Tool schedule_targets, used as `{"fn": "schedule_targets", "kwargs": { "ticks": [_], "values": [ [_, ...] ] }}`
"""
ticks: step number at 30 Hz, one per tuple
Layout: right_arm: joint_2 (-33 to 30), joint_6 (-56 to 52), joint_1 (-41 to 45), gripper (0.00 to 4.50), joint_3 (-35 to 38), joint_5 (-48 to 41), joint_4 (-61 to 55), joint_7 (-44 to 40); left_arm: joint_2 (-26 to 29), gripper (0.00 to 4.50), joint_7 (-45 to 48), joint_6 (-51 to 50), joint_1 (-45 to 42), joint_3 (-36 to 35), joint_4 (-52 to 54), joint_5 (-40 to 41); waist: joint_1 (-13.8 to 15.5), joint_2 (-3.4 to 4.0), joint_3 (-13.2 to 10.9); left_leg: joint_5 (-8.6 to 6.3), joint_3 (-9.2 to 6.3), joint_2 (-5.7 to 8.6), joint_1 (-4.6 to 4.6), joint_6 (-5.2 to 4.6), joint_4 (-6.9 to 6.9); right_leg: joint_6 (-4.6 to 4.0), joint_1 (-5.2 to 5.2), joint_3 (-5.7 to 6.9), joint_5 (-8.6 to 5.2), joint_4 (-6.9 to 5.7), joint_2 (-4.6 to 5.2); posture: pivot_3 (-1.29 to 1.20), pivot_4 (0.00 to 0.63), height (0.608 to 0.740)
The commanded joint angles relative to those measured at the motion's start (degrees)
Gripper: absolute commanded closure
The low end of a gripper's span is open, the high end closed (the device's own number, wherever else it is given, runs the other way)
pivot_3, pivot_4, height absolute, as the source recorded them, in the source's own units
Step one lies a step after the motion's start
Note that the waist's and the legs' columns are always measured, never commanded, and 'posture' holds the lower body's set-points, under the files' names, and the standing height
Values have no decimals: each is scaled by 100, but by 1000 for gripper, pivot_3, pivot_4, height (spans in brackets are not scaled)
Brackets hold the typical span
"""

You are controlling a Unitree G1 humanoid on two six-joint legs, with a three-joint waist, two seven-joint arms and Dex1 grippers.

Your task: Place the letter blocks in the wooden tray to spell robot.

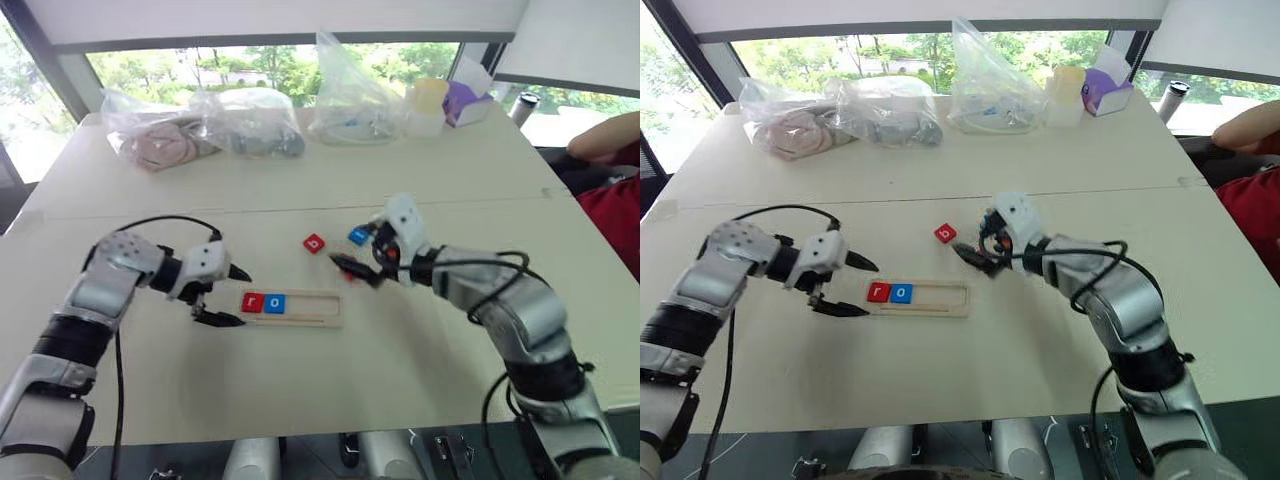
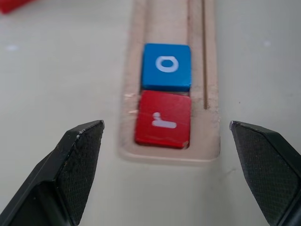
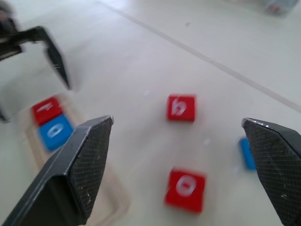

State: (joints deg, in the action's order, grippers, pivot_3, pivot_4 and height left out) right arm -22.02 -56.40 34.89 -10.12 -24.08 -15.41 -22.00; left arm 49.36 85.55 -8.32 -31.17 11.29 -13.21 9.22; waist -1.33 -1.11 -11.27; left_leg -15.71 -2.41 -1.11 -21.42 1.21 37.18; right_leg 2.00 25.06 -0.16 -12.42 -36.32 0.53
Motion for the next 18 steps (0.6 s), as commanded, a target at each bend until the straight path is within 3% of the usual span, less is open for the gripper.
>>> {"fn": "schedule_targets", "kwargs": {
  "ticks": [1,7,13,16,18],
  "values": [
    [417,-14,350,0,-331,351,672,259,302,21,46,-530,31,-344,491,278,9,0,0,0,1,0,-5,0,-4,7,6,-1,6,-2,1,0,150,740],
    [983,281,666,0,-579,794,1706,331,838,21,-230,-1813,213,-1199,1051,989,27,1,0,-1,2,4,-42,-1,-3,14,38,0,13,-6,8,0,150,740],
    [1494,851,977,0,-597,1356,2883,630,804,21,-1132,-2560,964,-2158,1702,1420,-67,1,0,-1,4,5,-32,-1,-3,14,36,-2,14,-8,10,0,150,740],
    [1651,1125,1085,861,-564,1533,3271,675,683,0,-1508,-2769,1276,-2346,2074,1572,-110,0,1,-1,4,2,-22,-1,-5,13,30,-3,15,-14,10,0,150,740],
    [1671,1187,1072,1842,-601,1629,3282,630,639,0,-1662,-2847,1401,-2391,2254,1643,-110,-3,3,-1,3,2,-19,-1,-4,13,27,-3,15,-16,10,0,150,740]
  ]
}}
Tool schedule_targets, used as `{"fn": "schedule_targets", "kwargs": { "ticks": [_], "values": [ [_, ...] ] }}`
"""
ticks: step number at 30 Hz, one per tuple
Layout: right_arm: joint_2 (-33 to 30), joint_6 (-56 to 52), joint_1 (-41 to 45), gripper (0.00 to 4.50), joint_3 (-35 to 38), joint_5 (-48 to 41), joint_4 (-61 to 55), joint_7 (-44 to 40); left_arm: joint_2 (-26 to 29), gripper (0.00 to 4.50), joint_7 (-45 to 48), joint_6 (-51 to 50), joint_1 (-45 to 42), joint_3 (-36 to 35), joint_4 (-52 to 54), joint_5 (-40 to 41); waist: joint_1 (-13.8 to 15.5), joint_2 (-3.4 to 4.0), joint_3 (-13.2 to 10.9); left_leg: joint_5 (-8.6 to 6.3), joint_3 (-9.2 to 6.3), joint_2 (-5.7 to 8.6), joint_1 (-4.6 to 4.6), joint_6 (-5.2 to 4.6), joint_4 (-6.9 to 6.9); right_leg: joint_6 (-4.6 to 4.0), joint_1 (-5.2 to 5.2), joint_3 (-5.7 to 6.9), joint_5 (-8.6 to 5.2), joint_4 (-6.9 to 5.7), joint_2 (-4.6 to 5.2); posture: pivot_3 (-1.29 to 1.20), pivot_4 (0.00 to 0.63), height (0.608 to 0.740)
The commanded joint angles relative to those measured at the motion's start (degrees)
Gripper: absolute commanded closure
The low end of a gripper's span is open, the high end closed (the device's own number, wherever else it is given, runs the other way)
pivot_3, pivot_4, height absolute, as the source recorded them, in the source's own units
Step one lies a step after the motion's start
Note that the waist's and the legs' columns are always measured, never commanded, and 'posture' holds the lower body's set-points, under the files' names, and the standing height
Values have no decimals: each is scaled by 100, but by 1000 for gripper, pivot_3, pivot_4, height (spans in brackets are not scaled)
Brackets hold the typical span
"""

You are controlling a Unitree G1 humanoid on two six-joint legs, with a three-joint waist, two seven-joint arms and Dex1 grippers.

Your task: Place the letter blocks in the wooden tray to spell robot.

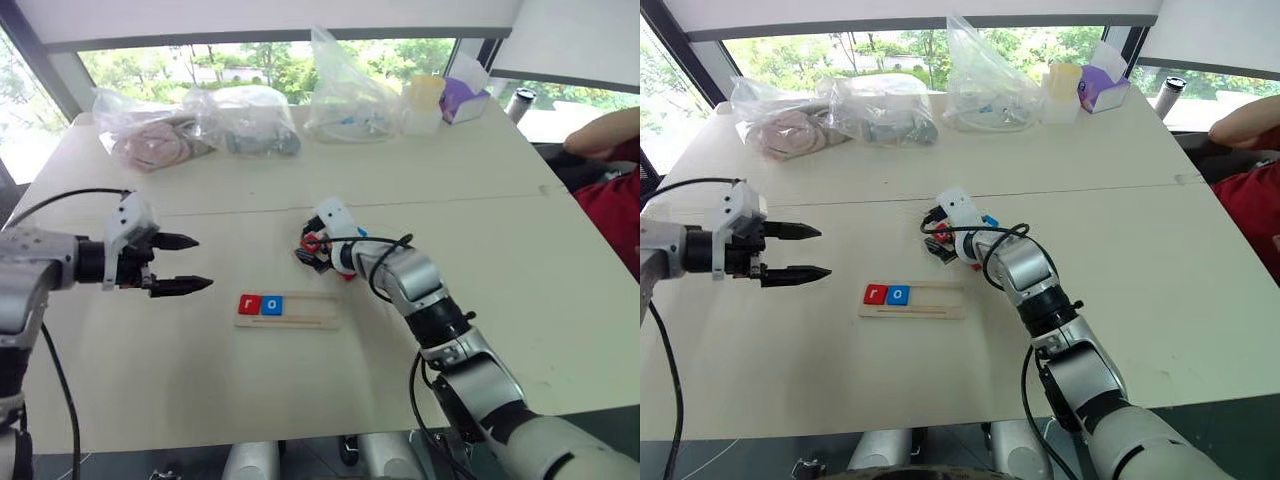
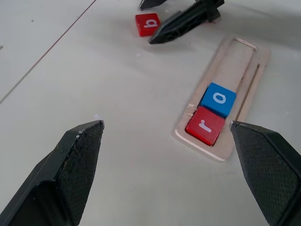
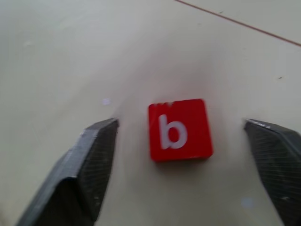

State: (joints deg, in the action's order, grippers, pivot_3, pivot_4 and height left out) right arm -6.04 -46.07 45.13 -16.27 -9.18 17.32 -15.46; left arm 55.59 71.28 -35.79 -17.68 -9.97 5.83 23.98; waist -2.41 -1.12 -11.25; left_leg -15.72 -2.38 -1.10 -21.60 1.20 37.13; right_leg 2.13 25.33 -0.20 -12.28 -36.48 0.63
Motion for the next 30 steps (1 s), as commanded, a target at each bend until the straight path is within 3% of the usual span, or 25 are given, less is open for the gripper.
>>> {"fn": "schedule_targets", "kwargs": {
  "ticks": [1,3,8,10,13,16,20,26,30],
  "values": [
    [73,146,25,2345,-4,172,-27,-61,4,0,-298,-125,89,-266,415,200,-8,-1,1,0,0,0,1,0,0,0,0,0,0,0,0,0,150,740],
    [72,124,-14,3335,-49,243,-101,-128,-7,0,-388,-145,126,-263,498,256,-12,-1,1,0,4,1,4,0,0,-1,0,-5,0,-3,0,0,150,740],
    [84,184,-37,3327,26,393,-366,-70,-95,0,-581,-114,17,-124,599,372,-12,-1,1,0,7,1,8,0,-3,-1,1,-8,0,-9,-1,0,150,740],
    [-100,-19,-113,3327,346,417,-1018,94,-199,0,-690,-162,-64,-11,798,446,-11,-1,1,0,11,1,8,0,-2,-1,3,-11,0,-10,-1,0,150,740],
    [-356,-968,-482,3327,1148,280,-2638,423,-415,0,-821,-338,-125,131,1223,653,61,-1,0,0,11,5,-6,1,1,4,10,-15,-2,-13,6,0,150,740],
    [-49,-2360,-923,3327,1883,163,-3976,820,-599,0,-968,-473,-227,274,1416,771,123,-4,3,0,20,14,1,1,3,9,6,-26,-4,-13,14,0,150,740],
    [-78,-3958,-1612,3327,2079,360,-5486,1117,-868,0,-1055,-459,-512,570,1300,771,140,-1,1,0,23,12,12,1,0,7,4,-37,-5,-19,3,0,150,740],
    [408,-4642,-2398,3327,2267,504,-5948,1425,-1015,0,-888,-145,-922,1002,739,547,80,-2,3,0,40,12,29,1,3,3,8,-57,-26,-40,-5,0,150,740],
    [1247,-4635,-2291,3327,2463,737,-5716,1816,-1094,0,-777,11,-1126,1200,468,433,-21,-2,2,0,40,13,28,1,7,2,9,-59,-26,-48,-5,0,150,740]
  ]
}}
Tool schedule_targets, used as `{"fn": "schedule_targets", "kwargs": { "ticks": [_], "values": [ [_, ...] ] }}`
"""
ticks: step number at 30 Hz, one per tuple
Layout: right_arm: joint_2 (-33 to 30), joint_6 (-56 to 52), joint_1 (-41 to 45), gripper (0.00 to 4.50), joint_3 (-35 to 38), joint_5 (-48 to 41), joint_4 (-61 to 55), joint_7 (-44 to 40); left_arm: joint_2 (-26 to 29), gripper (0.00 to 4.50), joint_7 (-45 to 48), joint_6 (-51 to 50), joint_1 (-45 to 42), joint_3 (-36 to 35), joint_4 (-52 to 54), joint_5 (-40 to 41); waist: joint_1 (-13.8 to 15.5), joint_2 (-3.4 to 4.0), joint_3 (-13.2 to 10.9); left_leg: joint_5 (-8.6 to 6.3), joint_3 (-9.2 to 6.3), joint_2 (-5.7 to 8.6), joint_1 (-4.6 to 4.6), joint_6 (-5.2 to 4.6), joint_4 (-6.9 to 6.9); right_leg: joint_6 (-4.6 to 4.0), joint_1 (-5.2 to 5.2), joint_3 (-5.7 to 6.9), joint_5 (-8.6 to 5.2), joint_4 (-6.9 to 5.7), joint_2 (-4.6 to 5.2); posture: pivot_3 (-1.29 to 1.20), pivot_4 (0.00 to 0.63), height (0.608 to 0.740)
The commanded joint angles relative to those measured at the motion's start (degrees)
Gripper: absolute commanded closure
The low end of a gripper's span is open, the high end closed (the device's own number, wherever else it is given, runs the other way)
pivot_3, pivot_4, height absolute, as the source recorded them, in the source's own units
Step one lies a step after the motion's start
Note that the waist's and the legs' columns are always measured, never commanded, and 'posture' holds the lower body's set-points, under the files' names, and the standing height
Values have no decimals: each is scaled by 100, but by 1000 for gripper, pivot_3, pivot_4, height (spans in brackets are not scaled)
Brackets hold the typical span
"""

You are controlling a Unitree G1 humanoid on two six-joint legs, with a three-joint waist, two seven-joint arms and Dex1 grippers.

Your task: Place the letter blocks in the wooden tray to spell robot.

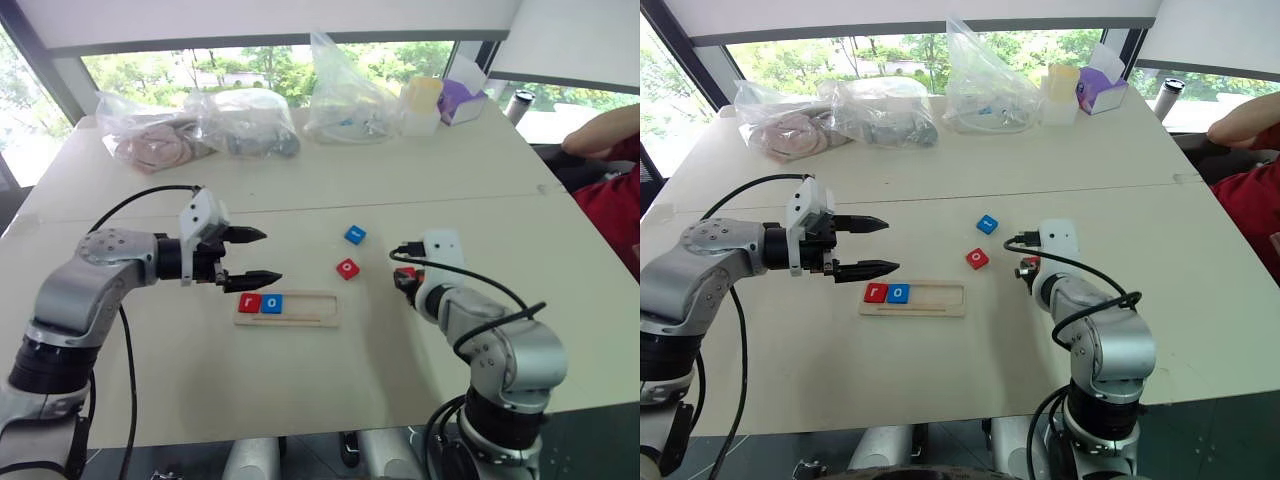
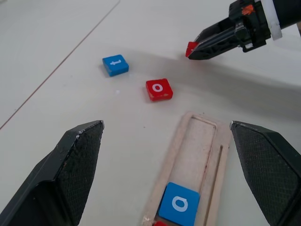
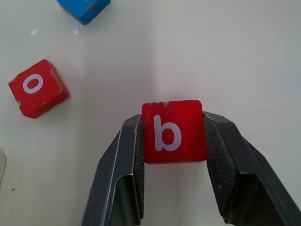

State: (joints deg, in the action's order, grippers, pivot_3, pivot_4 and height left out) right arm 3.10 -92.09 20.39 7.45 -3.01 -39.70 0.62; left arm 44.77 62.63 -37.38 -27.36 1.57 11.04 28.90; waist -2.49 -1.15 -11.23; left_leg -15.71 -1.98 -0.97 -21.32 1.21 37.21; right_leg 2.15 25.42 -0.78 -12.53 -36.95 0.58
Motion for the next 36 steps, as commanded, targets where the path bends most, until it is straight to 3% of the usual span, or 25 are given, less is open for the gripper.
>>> {"fn": "schedule_targets", "kwargs": {
  "ticks": [1,4,8,11,16,19,22,25,27,30,36],
  "values": [
    [530,-32,234,3327,111,162,69,286,-33,0,121,182,-201,77,-111,-66,-21,0,0,0,1,0,0,0,0,0,0,-1,0,0,0,0,150,740],
    [857,-5,278,3327,127,230,250,401,-39,0,195,283,-259,150,-254,-139,-15,0,0,0,3,0,-1,0,-2,7,3,-3,4,0,0,0,150,740],
    [1067,-41,203,1510,336,241,324,438,-6,0,233,307,-261,130,-311,-155,-3,-1,1,0,3,1,-6,0,-5,14,4,-4,0,4,4,0,150,740],
    [883,-41,202,37,275,236,241,422,42,0,259,286,-242,91,-296,-158,3,-2,1,0,2,3,-7,0,-4,14,2,-4,-3,9,10,0,150,740],
    [-850,79,890,37,-57,-196,-416,-377,382,0,585,163,-97,19,-196,-65,-12,3,-3,0,8,6,-10,0,-2,10,2,-8,-6,17,11,0,150,740],
    [-1647,386,1108,37,434,-1131,-291,-1751,544,0,822,68,72,13,122,133,-17,0,-1,0,11,6,-10,0,-6,10,1,-10,-7,30,8,0,150,740],
    [-3064,1986,482,37,194,-1617,119,-3359,501,0,758,-176,174,-26,480,390,12,0,-1,-5,2,0,-12,-9,-26,12,-3,-6,-8,52,-1,0,150,740],
    [-3886,3639,-141,37,126,-1867,807,-4760,606,0,756,-355,419,-14,904,554,-2,-1,-2,-19,10,2,-18,-33,-24,40,-7,-8,-10,66,3,0,150,740],
    [-4423,5013,-400,37,-208,-1566,1763,-5577,712,0,696,-411,588,-31,1133,555,-37,-3,-4,-27,29,2,-16,-45,-22,46,-8,-20,-9,75,3,0,150,740],
    [-4745,6461,-289,37,-788,-1009,3118,-6007,840,0,568,-463,778,-120,1353,545,-44,-6,-6,-30,45,3,-10,-51,-10,43,-10,-34,-10,76,3,0,150,740],
    [-4763,7764,82,37,-1228,-896,4297,-6828,953,0,417,-543,1114,-312,1625,696,-11,-6,-6,-29,43,3,-7,-50,-5,32,-11,-37,-9,69,-2,0,150,740]
  ]
}}
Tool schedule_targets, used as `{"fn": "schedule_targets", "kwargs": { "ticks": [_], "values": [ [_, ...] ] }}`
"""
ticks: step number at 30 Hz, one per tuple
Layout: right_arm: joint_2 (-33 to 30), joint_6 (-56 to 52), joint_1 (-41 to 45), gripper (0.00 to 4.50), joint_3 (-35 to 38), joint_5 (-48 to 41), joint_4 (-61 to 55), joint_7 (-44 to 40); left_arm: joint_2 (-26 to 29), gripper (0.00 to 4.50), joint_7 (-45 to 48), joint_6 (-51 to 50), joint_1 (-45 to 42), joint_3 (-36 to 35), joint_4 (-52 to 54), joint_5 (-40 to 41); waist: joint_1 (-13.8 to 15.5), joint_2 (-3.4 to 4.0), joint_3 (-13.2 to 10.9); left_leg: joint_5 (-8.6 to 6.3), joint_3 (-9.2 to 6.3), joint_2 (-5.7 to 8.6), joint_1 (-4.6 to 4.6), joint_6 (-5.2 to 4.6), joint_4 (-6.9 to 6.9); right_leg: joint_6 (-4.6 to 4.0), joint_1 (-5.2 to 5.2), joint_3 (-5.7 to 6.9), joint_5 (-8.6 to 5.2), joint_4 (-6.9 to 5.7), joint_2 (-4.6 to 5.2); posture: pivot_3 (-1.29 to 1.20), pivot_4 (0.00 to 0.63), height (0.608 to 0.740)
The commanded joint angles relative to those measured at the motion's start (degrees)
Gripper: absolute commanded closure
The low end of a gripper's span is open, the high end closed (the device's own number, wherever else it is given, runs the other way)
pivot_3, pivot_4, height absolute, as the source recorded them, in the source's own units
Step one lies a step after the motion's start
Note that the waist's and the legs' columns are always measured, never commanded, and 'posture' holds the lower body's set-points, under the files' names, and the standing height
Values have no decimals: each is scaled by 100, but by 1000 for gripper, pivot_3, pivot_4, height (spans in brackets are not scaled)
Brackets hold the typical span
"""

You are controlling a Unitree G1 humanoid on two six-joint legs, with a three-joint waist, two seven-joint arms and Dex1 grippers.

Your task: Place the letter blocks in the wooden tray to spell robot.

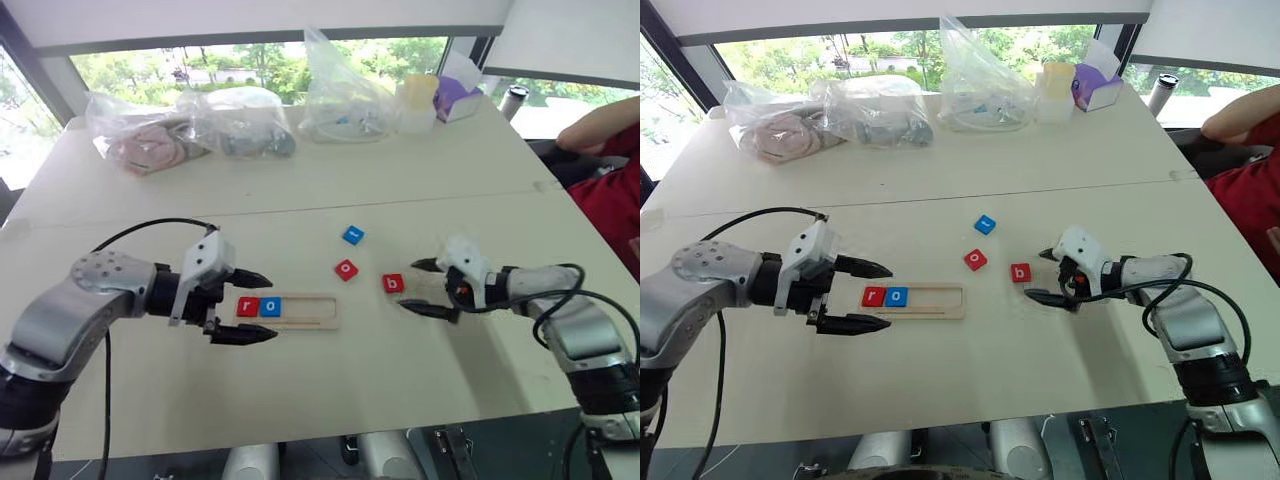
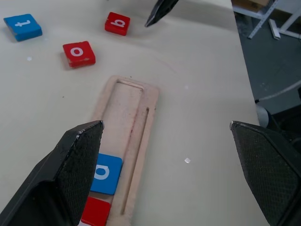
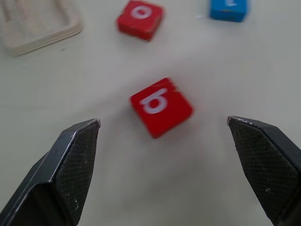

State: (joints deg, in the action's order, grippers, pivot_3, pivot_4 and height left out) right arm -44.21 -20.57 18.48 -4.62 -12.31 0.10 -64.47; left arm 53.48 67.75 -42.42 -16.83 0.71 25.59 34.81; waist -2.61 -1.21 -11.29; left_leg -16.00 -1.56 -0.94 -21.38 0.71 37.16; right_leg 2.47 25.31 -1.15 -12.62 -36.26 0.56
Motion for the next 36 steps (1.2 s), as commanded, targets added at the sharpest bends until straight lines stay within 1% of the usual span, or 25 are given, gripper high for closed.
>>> {"fn": "schedule_targets", "kwargs": {
  "ticks": [1,5,8,9,11,14,15,16,19,23,24,26,28,29,32,36],
  "values": [
    [-7,792,370,37,-78,74,527,-394,91,0,-133,-37,100,-253,185,112,6,0,0,0,0,0,0,0,1,2,0,-1,1,0,0,0,150,740],
    [152,1741,744,37,-288,381,1598,-534,83,0,-309,-43,258,-300,305,126,12,0,0,0,0,1,-2,1,6,4,-3,-2,3,0,3,0,150,740],
    [271,2090,988,37,-393,455,2082,-706,104,0,-400,-49,397,-345,408,130,13,0,0,0,1,1,-2,1,5,3,-4,-3,5,0,4,0,150,740],
    [292,2191,1043,267,-414,470,2191,-780,118,0,-417,-52,422,-369,418,137,13,0,0,0,0,1,-1,1,4,4,-4,-3,5,0,3,0,150,740],
    [312,2339,1121,875,-468,503,2353,-919,147,0,-443,-59,457,-412,424,151,12,0,0,0,-1,0,0,1,4,9,-4,-3,10,-1,2,0,150,740],
    [367,2521,1231,2375,-492,534,2558,-985,216,0,-443,-40,488,-481,366,148,10,0,0,1,-1,0,2,2,6,5,-5,-3,11,-4,2,0,150,740],
    [384,2561,1253,2970,-491,525,2599,-1011,236,0,-442,-35,496,-499,352,151,10,0,0,1,-1,0,4,2,8,3,-6,-3,10,-6,3,0,150,740],
    [433,2409,1272,3389,-472,431,2462,-1022,292,0,-418,-20,526,-558,261,133,10,0,0,1,0,0,6,3,10,1,-8,-4,10,-7,3,0,150,740],
    [528,1952,1310,3386,-419,277,2010,-926,448,0,-353,95,644,-705,-43,-4,2,1,0,2,0,0,9,4,10,-3,-10,-4,11,-10,2,0,150,740],
    [572,148,1384,3386,-626,8,271,-715,841,0,-192,380,960,-1119,-702,-274,6,4,-2,2,-1,-1,7,4,7,-3,3,-7,12,-22,1,0,150,740],
    [599,-123,1398,3386,-681,-6,-11,-645,895,0,-152,402,1007,-1182,-759,-274,6,4,-2,2,-3,-2,6,4,7,-2,6,-6,12,-27,0,0,150,740],
    [884,-592,1531,3386,-1138,378,-508,-253,1169,0,139,576,1169,-1266,-846,-354,4,1,0,2,-5,-3,5,4,6,-2,10,-3,10,-32,1,0,150,740],
    [1157,-1322,1649,3386,-1545,465,-882,-29,1317,0,304,697,1238,-1283,-875,-395,11,1,0,2,-6,-4,5,4,6,-6,11,-1,8,-32,1,0,150,740],
    [1234,-1568,1677,3386,-1627,452,-986,45,1337,0,320,710,1235,-1275,-870,-386,20,1,0,2,-6,-4,5,5,5,-7,11,-1,7,-32,1,0,150,740],
    [1683,-1871,1723,3386,-1950,518,-1180,403,1300,0,252,724,1249,-1276,-839,-403,54,2,0,4,-6,-1,-1,7,8,-8,11,0,6,-31,9,0,150,740],
    [1883,-1902,1765,3386,-2260,658,-1171,627,1191,0,112,743,1437,-1269,-651,-427,47,1,0,4,2,1,-6,8,9,-6,8,-2,9,-13,20,0,150,740]
  ]
}}
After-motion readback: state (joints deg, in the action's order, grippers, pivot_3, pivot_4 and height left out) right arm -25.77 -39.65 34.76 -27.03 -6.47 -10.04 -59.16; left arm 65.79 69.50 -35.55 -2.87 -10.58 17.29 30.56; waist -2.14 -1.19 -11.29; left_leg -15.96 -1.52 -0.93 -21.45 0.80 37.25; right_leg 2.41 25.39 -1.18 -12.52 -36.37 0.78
